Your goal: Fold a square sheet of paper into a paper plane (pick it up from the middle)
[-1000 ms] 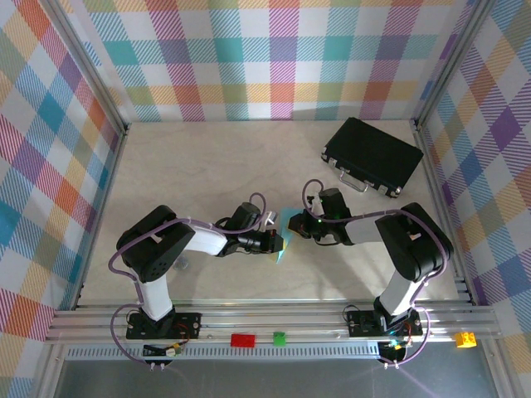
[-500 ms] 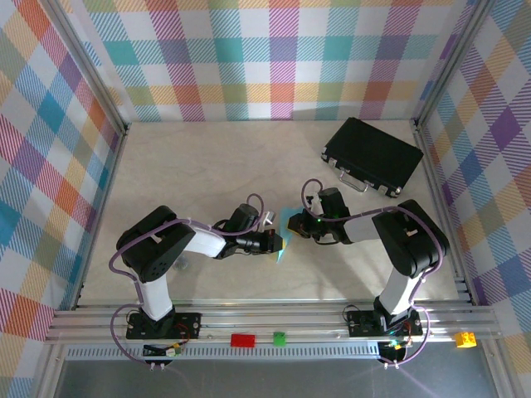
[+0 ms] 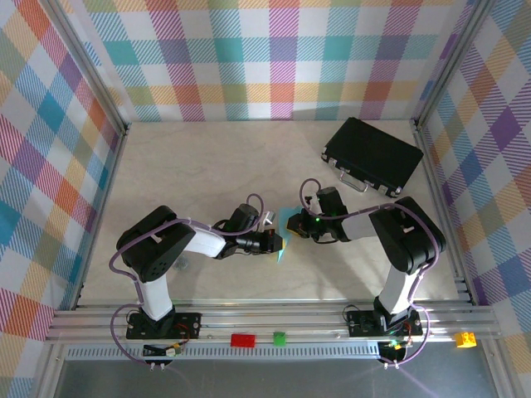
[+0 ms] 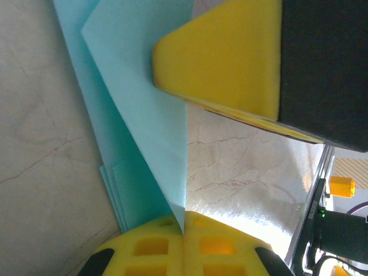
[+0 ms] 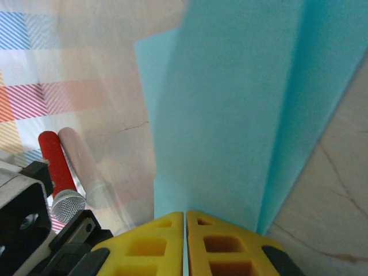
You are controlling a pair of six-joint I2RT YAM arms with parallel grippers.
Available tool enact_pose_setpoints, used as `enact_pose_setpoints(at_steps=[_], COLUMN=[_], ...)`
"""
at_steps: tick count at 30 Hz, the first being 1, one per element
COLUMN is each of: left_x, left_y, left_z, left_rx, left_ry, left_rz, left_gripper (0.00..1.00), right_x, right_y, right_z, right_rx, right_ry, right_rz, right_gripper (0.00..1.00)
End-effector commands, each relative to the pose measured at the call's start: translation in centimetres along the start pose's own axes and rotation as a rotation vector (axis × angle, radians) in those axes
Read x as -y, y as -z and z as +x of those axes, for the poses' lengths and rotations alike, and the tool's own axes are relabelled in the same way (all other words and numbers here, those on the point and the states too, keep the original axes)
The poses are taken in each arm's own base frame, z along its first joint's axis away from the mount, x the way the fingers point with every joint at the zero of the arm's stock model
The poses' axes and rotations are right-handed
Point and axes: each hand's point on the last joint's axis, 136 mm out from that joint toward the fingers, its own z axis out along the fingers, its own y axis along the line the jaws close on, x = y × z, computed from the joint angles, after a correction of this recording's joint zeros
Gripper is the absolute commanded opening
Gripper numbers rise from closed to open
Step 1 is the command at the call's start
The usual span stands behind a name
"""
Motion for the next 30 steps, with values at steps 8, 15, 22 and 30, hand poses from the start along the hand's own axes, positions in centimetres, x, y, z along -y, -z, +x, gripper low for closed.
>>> enact_pose_setpoints(at_steps=[8,15,22,30], left_x=[-6.2,-4.6,-3.4,-2.1], left_y=[0.5,1.0,1.6,1.9], left_z=[3.7,3.8,4.9,5.4], left_rx=[-0.103,-0.120,-0.160,-0.203], left_ry=[0.130,0.103,0.078,0.035], left_rz=[-0.192,-0.137,-0.082,-0.033], left_gripper=[0.01,0.18,0.17,0.02], right_x=[4.0,5.5,5.9,6.0], right_y=[-0.3,-0.6,-0.5,-0.6], right_z=[0.8,1.3,1.4,1.5], right_rx=[-0.044,-0.066,-0.072,-0.080], right_ry=[-0.066,-0.092,-0.089,-0.085], right_rz=[0.181,0.274,0.338,0.376], right_gripper=[0.10,0.08,0.06,0.06])
